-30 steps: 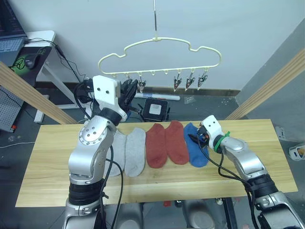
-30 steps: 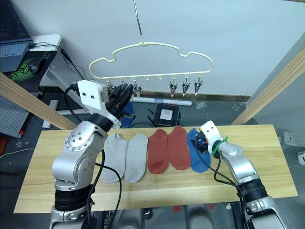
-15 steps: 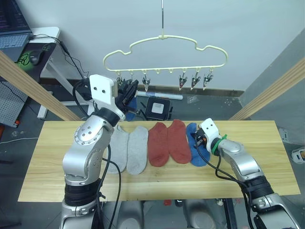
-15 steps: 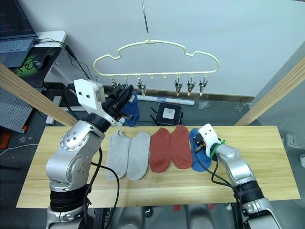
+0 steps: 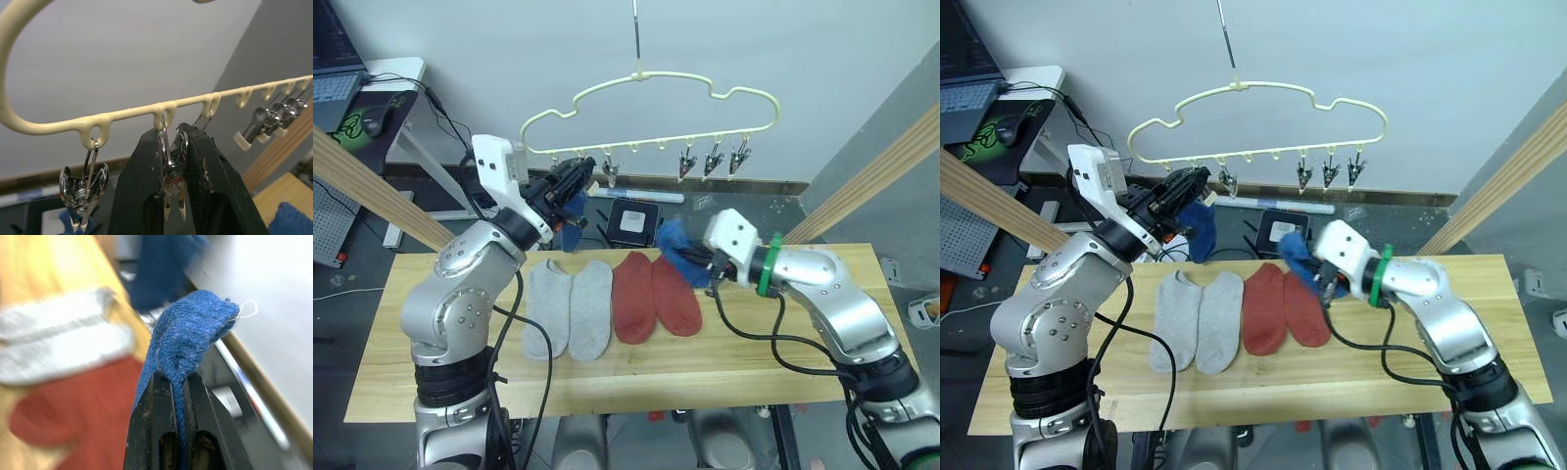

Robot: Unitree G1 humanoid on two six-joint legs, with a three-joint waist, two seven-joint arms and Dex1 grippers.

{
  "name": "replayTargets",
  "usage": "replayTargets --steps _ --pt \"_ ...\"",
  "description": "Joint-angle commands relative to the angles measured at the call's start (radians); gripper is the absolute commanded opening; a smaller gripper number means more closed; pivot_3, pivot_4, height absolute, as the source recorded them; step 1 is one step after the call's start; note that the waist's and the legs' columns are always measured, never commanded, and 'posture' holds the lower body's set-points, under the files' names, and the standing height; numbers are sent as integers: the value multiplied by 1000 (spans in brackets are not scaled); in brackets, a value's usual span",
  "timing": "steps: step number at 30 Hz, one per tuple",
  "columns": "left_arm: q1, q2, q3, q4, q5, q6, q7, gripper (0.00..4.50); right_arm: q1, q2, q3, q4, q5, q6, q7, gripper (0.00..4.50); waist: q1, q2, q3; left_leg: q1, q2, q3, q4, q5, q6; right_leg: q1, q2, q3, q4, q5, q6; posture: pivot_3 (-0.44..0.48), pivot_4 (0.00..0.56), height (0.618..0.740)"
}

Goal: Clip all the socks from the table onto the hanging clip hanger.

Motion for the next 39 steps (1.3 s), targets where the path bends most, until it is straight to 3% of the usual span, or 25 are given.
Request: replayTargets --steps 1,15,39 --pt "-31 16 56 -3 -104 43 8 299 -57 48 45 -6 0 -2 20 0 0 0 0 0 0 0 0 0 0 0 0 0 0 0 0 -145 361 740" --pt "-42 84 135 52 -384 171 68 299 -222 256 109 222 -78 -120 -5 0 -1 -1 0 -1 0 -1 0 1 -1 0 -2 -1 0 0 0 -139 341 740" --pt "43 147 64 -8 -336 65 11 299 -292 331 108 418 -189 -355 -8 0 -1 -1 -1 -1 1 0 0 1 -1 -1 -6 -1 1 0 -1 -109 334 740"
